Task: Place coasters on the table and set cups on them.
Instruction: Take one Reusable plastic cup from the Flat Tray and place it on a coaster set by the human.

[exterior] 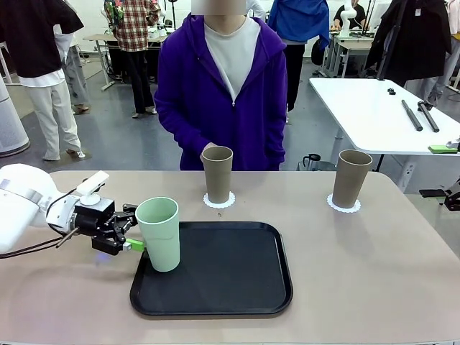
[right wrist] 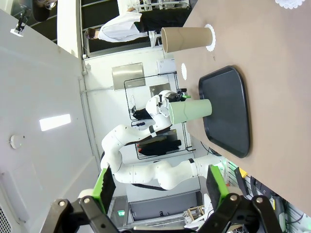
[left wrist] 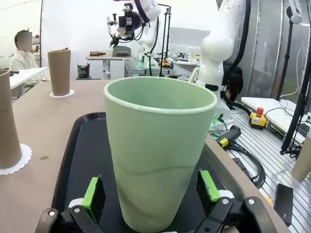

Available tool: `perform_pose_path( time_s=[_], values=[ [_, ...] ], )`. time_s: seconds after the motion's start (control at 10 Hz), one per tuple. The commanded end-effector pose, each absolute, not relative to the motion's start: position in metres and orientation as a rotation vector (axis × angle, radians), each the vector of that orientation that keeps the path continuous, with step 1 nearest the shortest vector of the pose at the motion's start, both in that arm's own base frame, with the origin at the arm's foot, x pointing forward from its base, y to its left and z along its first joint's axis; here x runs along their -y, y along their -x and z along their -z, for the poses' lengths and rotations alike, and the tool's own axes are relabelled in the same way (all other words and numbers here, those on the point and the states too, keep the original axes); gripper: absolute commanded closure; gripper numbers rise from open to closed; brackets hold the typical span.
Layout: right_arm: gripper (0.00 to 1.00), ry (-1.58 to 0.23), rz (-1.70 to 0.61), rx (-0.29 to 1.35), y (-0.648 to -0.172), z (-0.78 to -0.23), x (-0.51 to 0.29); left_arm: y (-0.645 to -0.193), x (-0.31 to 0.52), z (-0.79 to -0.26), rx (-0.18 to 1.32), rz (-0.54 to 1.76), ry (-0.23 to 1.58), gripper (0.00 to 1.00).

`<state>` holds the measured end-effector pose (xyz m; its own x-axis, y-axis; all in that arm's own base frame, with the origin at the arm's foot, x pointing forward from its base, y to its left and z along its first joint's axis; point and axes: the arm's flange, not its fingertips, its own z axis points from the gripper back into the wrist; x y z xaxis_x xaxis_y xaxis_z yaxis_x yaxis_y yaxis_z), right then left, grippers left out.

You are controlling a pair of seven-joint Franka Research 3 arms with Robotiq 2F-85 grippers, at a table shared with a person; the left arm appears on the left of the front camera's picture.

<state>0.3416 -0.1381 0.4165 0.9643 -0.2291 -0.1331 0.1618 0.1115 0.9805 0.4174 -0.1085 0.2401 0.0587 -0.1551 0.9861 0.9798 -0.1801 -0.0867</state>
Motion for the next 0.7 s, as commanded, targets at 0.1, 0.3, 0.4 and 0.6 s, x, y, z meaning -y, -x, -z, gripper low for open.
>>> perform_pose_path(
  time_s=[0.1, 0.3, 0.4, 0.6],
  values=[
    [0.0, -1.437, 0.28, 0.055, -0.343, -0.418, 0.139, -0.423, 0.127, -0.236, 0.928, 1.353, 1.258, 0.0],
    [0.0, -1.437, 0.28, 0.055, -0.343, -0.418, 0.139, -0.422, 0.141, -0.232, 0.875, 1.375, 1.281, 0.0],
    [0.0, -1.437, 0.28, 0.055, -0.343, -0.418, 0.139, -0.418, 0.149, -0.23, 0.864, 1.39, 1.284, 0.0],
    [0.0, -1.437, 0.28, 0.055, -0.343, -0.418, 0.139, -0.418, 0.157, -0.234, 0.868, 1.41, 1.279, 0.0]
  ],
)
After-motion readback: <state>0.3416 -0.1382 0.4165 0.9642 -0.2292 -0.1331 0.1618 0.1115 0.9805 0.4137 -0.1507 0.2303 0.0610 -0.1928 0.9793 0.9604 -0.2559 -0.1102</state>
